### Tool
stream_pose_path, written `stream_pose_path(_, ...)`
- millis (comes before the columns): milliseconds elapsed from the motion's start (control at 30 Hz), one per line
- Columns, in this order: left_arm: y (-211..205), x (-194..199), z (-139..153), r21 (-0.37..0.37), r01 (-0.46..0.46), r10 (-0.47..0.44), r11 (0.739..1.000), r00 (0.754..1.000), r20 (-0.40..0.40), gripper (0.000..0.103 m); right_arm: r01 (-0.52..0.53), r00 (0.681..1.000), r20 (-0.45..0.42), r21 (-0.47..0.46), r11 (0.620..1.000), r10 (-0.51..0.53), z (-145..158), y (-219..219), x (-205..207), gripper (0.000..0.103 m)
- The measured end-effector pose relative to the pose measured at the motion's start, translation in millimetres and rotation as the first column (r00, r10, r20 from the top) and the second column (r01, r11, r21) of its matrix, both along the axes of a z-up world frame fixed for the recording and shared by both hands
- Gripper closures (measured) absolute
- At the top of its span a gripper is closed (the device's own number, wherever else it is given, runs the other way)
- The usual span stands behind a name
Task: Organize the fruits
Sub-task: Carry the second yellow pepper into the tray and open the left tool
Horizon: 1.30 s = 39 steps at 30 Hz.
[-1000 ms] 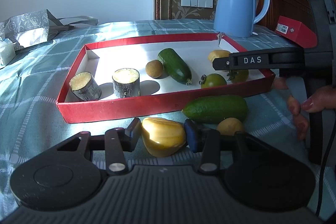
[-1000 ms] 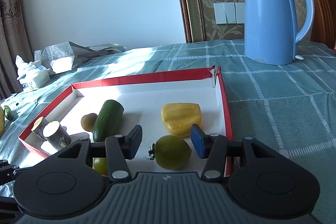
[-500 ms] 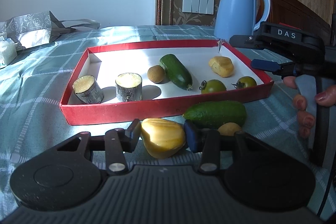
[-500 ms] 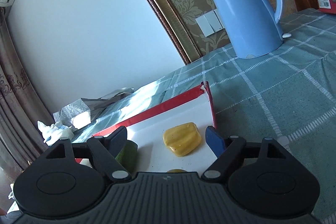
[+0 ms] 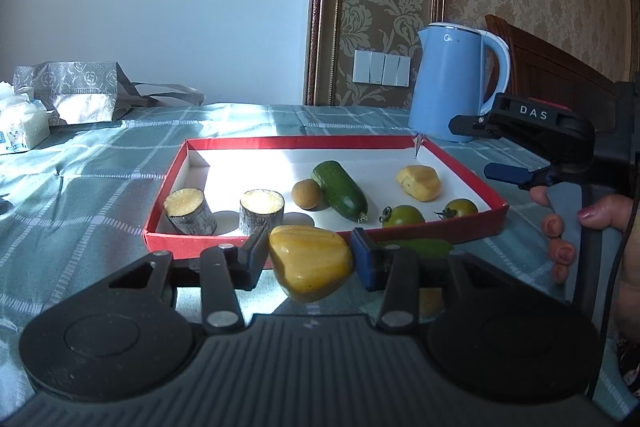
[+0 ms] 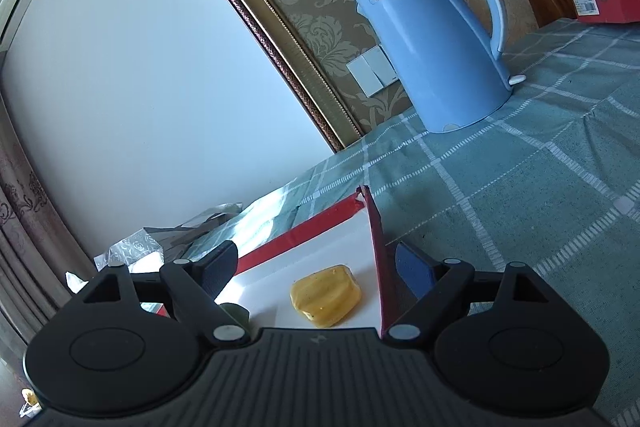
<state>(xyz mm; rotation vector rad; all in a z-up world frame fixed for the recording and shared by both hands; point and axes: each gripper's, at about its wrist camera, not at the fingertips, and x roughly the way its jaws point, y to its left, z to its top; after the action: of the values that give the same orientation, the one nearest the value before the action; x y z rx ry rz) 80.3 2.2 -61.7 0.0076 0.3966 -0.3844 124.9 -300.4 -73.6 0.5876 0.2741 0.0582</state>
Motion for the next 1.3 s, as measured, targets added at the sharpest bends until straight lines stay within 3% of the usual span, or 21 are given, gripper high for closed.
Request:
stream_pose_path(267, 16.7, 14.1, 25.2, -0.118, -0.014, 0.016, 0.993, 1.0, 0.017, 0.062, 0.002, 1.0, -0.027, 0.008, 1.0, -0.002, -2.2, 0.7, 0.6, 0.017)
stream_pose_path(467, 20.0, 50.7, 42.6, -0.08, -0.084, 0.086, 0.993, 0.996, 0.016, 0.062, 0.004, 1.0, -0.031, 0.0, 1.0, -0.004, -2.9, 1.2, 0.5, 0.017)
stream_pose_path(667, 17.1, 101.6, 42.4, -0.061, -0.108, 0.103, 0.992, 0.992, -0.078, 0.062, -0.002, 0.999, -0.036, -0.013, 1.0, 0.002, -2.9, 3.1, 2.0, 0.017)
stream_pose_path(967, 16.9, 172.0, 30.8, -0.06, -0.201, 0.182, 0.978, 0.954, -0.239, 0.062, -0.004, 0.999, -0.052, 0.002, 1.0, 0.004, -4.7, 1.2, 5.1, 0.017)
stream_pose_path(1300, 18.7, 198.5, 15.5, -0.023, -0.262, 0.242, 0.965, 0.919, -0.312, 0.062, -0.012, 0.998, -0.058, 0.009, 1.0, 0.012, -5.5, 2.1, 6.5, 0.017)
